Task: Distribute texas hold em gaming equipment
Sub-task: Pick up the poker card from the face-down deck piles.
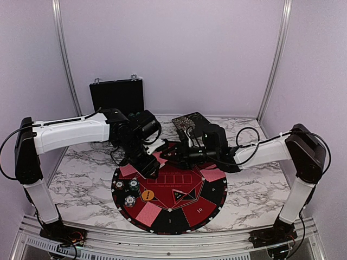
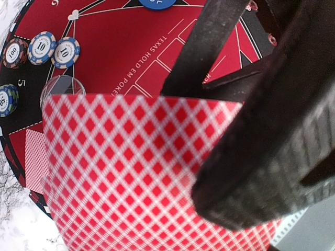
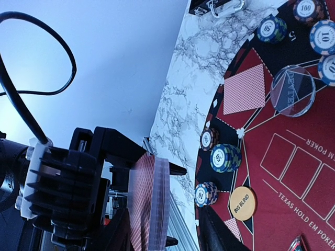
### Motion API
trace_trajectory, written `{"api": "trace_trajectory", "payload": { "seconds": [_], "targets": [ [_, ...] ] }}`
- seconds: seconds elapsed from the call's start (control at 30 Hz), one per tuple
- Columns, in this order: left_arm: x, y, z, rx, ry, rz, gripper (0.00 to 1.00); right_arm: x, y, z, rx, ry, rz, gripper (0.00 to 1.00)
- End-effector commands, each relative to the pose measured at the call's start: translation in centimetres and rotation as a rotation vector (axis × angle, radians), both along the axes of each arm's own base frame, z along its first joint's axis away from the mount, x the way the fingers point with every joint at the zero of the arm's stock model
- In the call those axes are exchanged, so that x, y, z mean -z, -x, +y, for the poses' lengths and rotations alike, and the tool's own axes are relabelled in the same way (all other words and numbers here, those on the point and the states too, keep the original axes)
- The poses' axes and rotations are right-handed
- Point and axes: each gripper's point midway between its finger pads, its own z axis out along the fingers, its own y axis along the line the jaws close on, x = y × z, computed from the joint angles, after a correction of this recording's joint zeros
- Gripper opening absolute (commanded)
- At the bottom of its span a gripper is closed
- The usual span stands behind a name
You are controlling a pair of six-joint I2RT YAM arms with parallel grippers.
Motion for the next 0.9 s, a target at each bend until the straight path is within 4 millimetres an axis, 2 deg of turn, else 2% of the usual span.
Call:
{"api": "trace_trajectory", "payload": {
  "seconds": [0.0, 0.47, 0.87],
  "targets": [
    [-0.9, 0.2, 0.3, 0.009, 0.008, -0.020, 0.39, -1.5, -0.2, -0.6, 0.012, -0.019, -0.027, 0.42],
    [-0.5, -0.1, 0.3, 0.008, -0.003, -0.020, 0.39, -2.2, 0.5, -1.2, 0.013, -0.030, -0.027, 0.33],
    [-0.4, -0.2, 0.1, 0.006, -0.003, -0.016, 0.39, -1.7, 1.4, -0.9, -0.003, -0.030, -0.011, 0.25]
  ]
}}
